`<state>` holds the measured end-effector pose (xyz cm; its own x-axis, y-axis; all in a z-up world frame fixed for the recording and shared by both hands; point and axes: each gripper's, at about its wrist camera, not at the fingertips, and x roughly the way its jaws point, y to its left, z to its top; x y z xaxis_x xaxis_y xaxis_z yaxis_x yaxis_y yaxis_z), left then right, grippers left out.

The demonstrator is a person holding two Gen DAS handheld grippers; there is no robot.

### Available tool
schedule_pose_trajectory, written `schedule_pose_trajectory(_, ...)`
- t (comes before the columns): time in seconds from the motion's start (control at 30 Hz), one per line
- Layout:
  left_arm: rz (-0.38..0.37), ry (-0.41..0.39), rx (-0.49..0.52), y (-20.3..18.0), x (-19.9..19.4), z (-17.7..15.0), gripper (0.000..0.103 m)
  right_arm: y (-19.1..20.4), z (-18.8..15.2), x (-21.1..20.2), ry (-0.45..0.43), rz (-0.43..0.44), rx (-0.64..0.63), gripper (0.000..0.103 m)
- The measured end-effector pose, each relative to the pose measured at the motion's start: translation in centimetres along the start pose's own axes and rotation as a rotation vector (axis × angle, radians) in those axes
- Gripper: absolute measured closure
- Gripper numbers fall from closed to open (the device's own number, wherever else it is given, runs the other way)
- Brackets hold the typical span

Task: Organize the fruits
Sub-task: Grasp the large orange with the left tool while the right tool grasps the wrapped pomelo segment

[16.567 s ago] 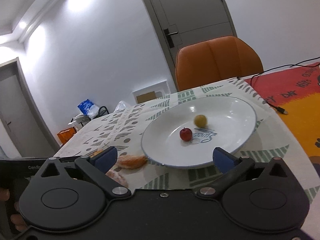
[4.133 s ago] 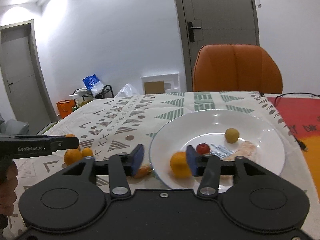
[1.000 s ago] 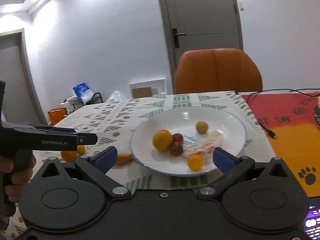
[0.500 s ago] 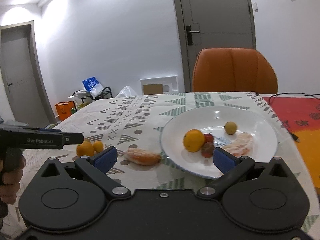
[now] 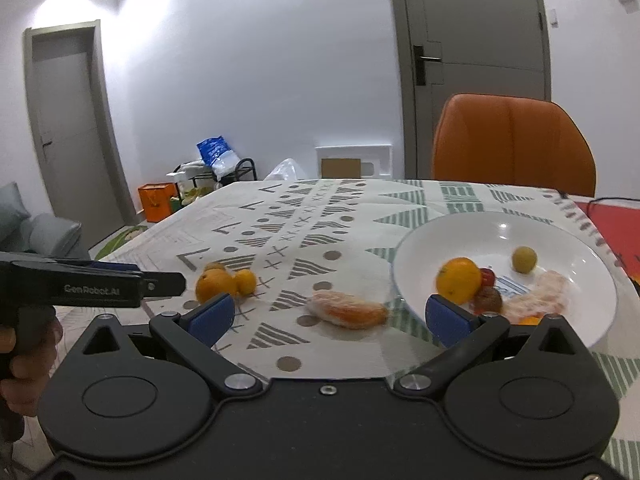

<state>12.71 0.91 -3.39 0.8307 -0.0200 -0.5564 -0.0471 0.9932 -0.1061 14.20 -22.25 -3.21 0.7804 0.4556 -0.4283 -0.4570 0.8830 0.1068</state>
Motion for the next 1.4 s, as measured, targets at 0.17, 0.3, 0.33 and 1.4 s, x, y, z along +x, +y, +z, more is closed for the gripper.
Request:
schedule_pose_trajectory(0.17,-0.021,0.004,0.002,-0.2,0.3,0.0,0.035,0.8,0.1,0.5,0.006,0.011,-0.001,0.006)
schedule_pose_trajectory(0.3,-0.037,0.009,0.002,-0.4,0.9,0.1,0.035,0.8,-0.1,1.0,0.017,0.001,0.014,0.018)
schedule_pose_trajectory(0.33,-0.041,0.011,0.002,-0.4,1.0,0.1,0.035,0.8,-0.1,1.1,0.023,-0.001,0.018,0.019)
schedule_pose_trajectory(1.4,-0.153,0.057,-0.026,1.5,4.4,0.4,0.062,2.1,-0.3,6.3,0.137,-0.162,0.073,0.030)
